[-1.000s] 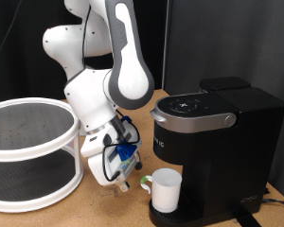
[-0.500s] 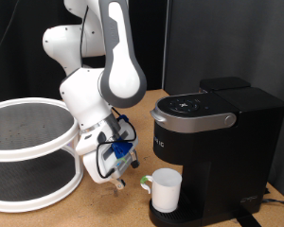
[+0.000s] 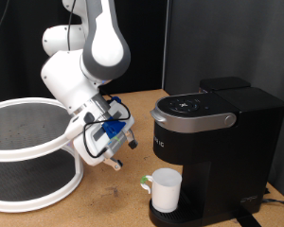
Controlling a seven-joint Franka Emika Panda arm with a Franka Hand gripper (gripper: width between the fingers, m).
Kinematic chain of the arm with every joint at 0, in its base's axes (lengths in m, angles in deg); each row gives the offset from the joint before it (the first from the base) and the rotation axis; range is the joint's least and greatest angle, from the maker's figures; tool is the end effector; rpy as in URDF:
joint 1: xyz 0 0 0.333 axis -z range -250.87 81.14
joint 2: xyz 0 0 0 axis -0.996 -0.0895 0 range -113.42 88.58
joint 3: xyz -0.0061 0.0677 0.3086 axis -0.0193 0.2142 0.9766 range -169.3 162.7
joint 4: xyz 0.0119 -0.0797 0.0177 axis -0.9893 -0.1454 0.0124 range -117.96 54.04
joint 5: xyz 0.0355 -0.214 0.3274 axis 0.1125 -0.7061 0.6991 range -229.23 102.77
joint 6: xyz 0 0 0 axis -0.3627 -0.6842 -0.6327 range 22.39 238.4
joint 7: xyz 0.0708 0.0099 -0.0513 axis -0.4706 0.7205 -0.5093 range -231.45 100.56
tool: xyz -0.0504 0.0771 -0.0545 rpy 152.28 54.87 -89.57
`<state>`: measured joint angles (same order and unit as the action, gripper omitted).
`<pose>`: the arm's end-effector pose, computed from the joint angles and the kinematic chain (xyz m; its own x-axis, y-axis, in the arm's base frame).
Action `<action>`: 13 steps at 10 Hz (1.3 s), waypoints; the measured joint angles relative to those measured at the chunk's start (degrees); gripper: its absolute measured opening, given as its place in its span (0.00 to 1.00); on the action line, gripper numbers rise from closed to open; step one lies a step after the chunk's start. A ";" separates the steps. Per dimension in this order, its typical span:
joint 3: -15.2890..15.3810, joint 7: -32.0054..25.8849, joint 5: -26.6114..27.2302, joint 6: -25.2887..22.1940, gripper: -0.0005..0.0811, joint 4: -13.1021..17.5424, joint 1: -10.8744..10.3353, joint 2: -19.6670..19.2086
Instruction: Make a cup of coffee with the keurig machine
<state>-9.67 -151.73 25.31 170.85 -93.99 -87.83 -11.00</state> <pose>0.4011 -0.0404 0.2371 0.8842 -0.0831 0.4597 0.1753 -0.8531 -0.4914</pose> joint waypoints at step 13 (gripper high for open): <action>0.24 13.17 -7.35 -10.04 0.99 -0.71 0.31 21.09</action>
<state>-9.43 -138.55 17.96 160.81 -94.71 -87.52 10.09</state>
